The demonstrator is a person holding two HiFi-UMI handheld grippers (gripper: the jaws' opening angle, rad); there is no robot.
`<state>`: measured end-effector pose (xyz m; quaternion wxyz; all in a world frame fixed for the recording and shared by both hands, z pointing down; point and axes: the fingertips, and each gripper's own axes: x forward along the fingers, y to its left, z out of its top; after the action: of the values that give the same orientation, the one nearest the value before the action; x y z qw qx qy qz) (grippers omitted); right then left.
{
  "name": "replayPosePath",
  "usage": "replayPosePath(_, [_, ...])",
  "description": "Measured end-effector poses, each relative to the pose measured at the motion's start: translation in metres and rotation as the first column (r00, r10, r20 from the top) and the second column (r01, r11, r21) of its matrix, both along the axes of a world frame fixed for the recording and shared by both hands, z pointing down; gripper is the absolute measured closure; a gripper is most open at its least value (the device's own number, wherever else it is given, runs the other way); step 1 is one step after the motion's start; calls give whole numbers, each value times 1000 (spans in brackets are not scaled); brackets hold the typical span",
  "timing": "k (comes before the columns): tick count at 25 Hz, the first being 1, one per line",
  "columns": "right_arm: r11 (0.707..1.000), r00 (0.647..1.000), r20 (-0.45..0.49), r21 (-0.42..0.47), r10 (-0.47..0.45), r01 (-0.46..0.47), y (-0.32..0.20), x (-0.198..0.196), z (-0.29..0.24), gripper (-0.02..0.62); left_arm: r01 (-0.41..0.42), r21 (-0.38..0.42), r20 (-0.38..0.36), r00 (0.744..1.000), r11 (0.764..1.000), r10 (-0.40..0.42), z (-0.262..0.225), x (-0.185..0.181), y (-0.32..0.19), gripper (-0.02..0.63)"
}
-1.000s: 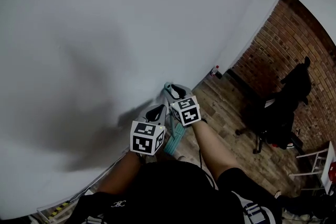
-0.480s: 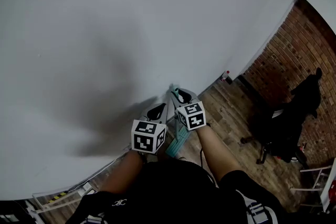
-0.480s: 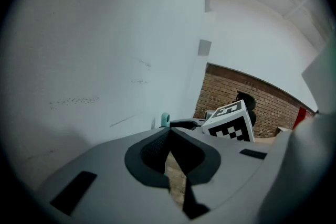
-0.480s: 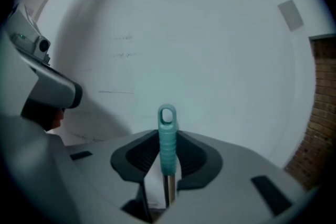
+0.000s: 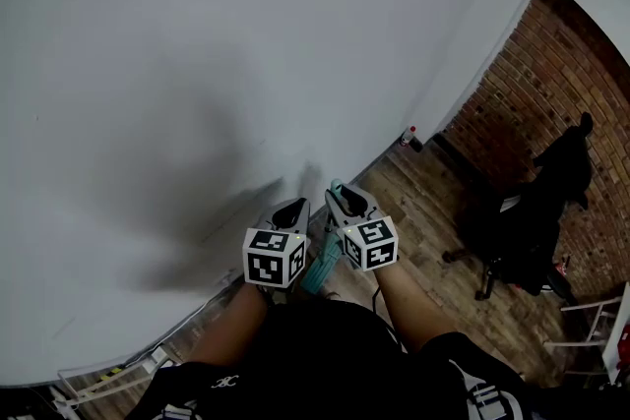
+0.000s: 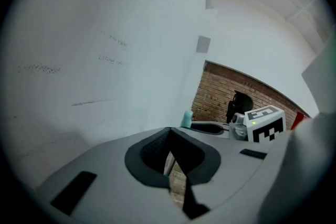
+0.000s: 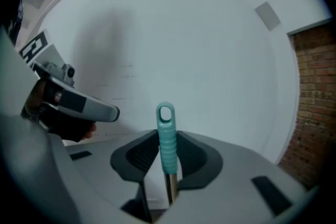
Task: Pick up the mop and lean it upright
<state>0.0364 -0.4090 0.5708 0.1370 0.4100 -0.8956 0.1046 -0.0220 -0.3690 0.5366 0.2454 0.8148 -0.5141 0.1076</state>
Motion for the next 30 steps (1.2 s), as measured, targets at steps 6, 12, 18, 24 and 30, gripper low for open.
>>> replayPosePath(6, [995, 995, 8, 17, 99, -99, 16, 34, -4, 483, -18, -1, -19, 1000, 1000, 18, 3, 13, 5, 609])
replayPosePath(12, [995, 995, 26, -5, 95, -95, 27, 34, -4, 480, -32, 39, 31, 999, 999, 30, 1, 16, 12, 611])
replayPosePath(18, [995, 994, 40, -19, 99, -99, 28, 43, -4, 479, -18, 26, -50, 999, 999, 20, -5, 17, 13, 609])
replayPosePath(24, [995, 993, 61, -12, 102, -102, 29, 43, -3, 474, -1, 24, -43, 999, 1000, 2, -5, 14, 22, 609])
replayPosePath(30, [999, 999, 23, 21, 33, -34, 23, 0, -1, 477, 56, 31, -31, 998, 998, -55, -8, -12, 26, 609])
